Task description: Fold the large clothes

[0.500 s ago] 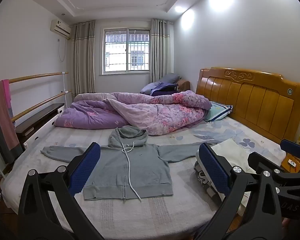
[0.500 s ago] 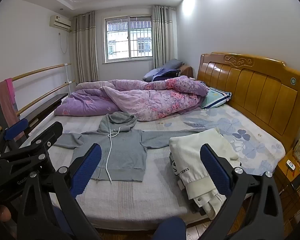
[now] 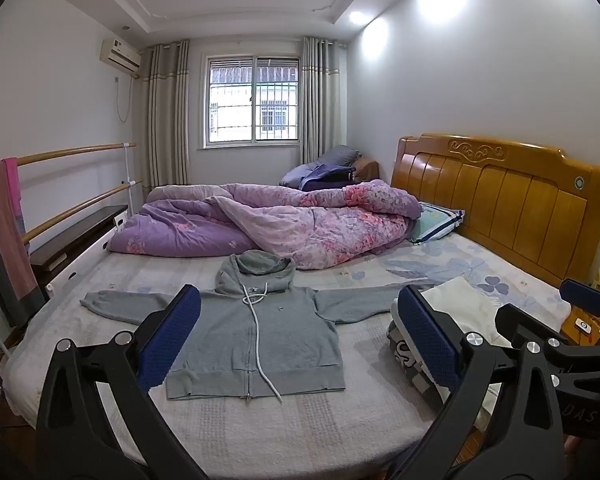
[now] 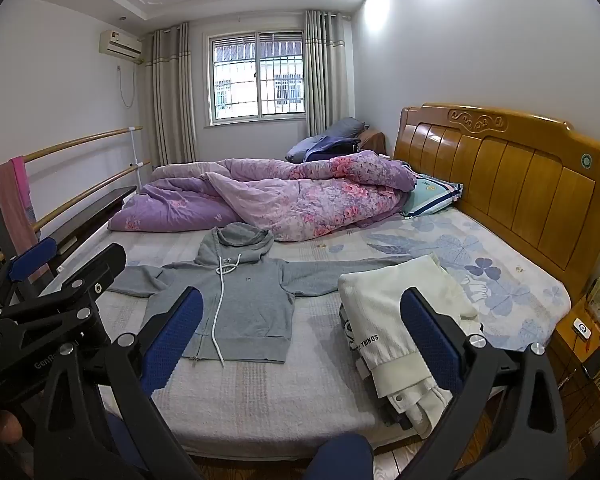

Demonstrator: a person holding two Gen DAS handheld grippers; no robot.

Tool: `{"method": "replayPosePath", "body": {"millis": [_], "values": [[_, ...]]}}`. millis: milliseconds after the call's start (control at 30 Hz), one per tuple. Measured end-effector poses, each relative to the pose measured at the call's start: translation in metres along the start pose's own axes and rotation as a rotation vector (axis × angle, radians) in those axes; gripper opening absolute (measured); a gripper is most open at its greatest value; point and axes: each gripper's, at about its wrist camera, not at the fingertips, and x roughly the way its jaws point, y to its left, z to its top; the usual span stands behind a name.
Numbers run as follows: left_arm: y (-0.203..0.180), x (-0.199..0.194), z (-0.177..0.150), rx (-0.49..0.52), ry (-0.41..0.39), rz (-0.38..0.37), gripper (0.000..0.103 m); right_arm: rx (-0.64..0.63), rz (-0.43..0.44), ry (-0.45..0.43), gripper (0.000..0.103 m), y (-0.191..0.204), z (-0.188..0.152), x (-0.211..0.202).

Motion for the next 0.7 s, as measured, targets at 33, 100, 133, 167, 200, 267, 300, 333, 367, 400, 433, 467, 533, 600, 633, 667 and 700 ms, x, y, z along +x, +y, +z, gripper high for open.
{"method": "replayPosePath", "body": {"millis": [33,100,133,167,200,267,300,333,367,400,433,467,533,600,633,667,700], "values": [[0.0000,0.0000,0.0000,0.000,0.000,0.000,0.098,0.000,0.000,0.000,0.095,0.0000,0.0000,-0.0001],[0.0000,0.0001,0.0000,0.000,0.001,0.000,0.098,-0.002,-0.002,0.004,0.095,0.0004,0.0002,0.0003],[0.0001,0.0000,0.0002,-0.001,0.002,-0.001,0.098,-0.003,-0.003,0.005,0.095,0.0006,0.0003,0.0003],[0.0001,0.0000,0.0003,-0.003,0.004,-0.003,0.098,-0.004,-0.004,0.005,0.095,0.0007,0.0006,0.0000],[0.0001,-0.0004,0.0006,-0.004,0.005,-0.005,0.098,-0.004,-0.005,0.005,0.095,0.0010,0.0002,-0.0001],[0.0013,-0.0024,0.0017,-0.004,0.003,-0.006,0.098,-0.003,-0.007,0.005,0.095,0.0013,-0.0001,-0.0001],[0.0009,-0.0034,0.0020,-0.002,0.003,-0.006,0.098,-0.003,-0.006,0.005,0.095,0.0027,-0.0001,0.0043],[0.0066,0.0047,-0.0015,-0.001,0.002,-0.005,0.098,-0.002,-0.006,0.005,0.095,0.0034,0.0010,0.0036],[0.0073,0.0050,-0.0014,-0.001,0.002,-0.005,0.098,-0.003,-0.006,0.005,0.095,0.0032,0.0009,0.0033],[0.0076,0.0052,-0.0009,-0.003,0.004,-0.005,0.098,-0.003,-0.006,0.005,0.095,0.0035,0.0008,0.0033],[0.0079,0.0052,-0.0009,-0.003,0.005,-0.006,0.098,-0.004,-0.006,0.004,0.095,0.0036,0.0008,0.0032],[0.0081,0.0052,-0.0008,-0.004,0.005,-0.007,0.098,-0.003,-0.006,0.004,0.095,0.0027,0.0006,0.0033],[0.0068,0.0051,-0.0012,-0.002,0.004,-0.006,0.098,-0.004,-0.007,0.004,0.095,0.0032,0.0008,0.0035],[0.0066,0.0052,-0.0013,-0.002,0.004,-0.005,0.098,-0.003,-0.005,0.004,0.095,0.0025,0.0007,0.0035],[0.0066,0.0052,-0.0013,-0.002,0.004,-0.005,0.098,-0.002,-0.005,0.005,0.095,0.0023,0.0008,0.0036],[0.0071,0.0054,-0.0011,-0.002,0.004,-0.004,0.098,-0.002,-0.004,0.006,0.095,0.0024,0.0008,0.0038],[0.0072,0.0053,-0.0011,-0.002,0.005,-0.006,0.098,-0.002,-0.004,0.006,0.095,0.0026,0.0008,0.0037]]}}
